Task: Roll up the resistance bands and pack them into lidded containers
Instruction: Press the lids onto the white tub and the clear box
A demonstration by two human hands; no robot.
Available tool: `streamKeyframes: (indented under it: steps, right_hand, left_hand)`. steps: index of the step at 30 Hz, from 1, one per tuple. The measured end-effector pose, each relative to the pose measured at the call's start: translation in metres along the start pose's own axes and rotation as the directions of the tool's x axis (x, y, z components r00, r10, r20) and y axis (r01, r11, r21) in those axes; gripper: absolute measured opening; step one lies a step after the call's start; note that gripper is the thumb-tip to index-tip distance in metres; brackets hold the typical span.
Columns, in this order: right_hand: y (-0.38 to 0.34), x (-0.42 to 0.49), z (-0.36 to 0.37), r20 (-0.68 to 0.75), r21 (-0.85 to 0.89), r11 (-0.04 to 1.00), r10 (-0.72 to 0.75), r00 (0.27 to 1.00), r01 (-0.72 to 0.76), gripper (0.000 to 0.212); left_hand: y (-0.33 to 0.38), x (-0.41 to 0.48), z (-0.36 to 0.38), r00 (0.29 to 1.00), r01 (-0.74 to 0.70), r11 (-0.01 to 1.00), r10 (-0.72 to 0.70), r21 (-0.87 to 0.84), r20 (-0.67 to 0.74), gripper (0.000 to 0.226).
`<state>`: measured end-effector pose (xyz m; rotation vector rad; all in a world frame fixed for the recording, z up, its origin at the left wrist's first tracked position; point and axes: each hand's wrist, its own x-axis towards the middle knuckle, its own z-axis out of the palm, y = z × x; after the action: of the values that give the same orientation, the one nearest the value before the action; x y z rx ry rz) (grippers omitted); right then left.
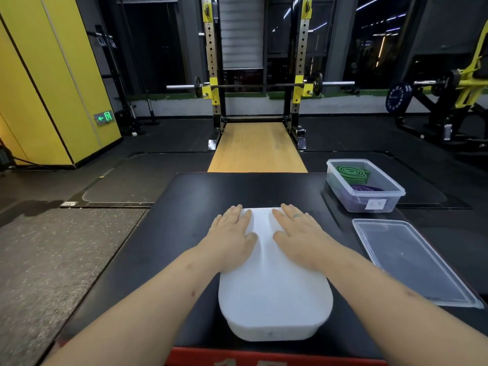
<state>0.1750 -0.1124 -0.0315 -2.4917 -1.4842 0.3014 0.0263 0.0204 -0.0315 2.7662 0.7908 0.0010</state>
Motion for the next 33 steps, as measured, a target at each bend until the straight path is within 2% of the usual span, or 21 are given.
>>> streamKeyframes:
  steps: [7,11,21,25,33]
  right_hand:
    - [-0.002,-0.003,-0.004,-0.013,0.062,0.998,-0.007,1.000,0.008,0.062]
    - [-0.005,-0.014,-0.004,-0.017,0.031,0.999,0.028,0.999,-0.027,0.062]
    - [-0.011,-0.042,0.005,-0.029,0.084,0.995,0.054,0.998,-0.052,0.062]
    - [-0.015,-0.057,0.006,-0.042,0.018,0.998,0.069,0.997,-0.068,0.063]
    - [-0.021,-0.085,0.016,-0.083,0.050,0.996,0.079,0.993,-0.075,0.063]
  left_hand:
    - [0.002,0.000,-0.002,1.000,0.013,0.999,-0.013,-0.038,-0.007,0.063]
    - [0.010,-0.017,-0.003,0.999,0.051,0.996,-0.050,-0.076,0.015,0.065]
    - [0.018,-0.036,0.008,0.998,0.062,0.996,-0.064,-0.063,-0.021,0.063]
    - [0.026,-0.056,0.006,0.996,0.084,0.993,-0.086,-0.082,-0.018,0.064]
    - [0.037,-0.081,0.019,0.990,0.106,0.991,-0.113,-0.079,-0.084,0.063]
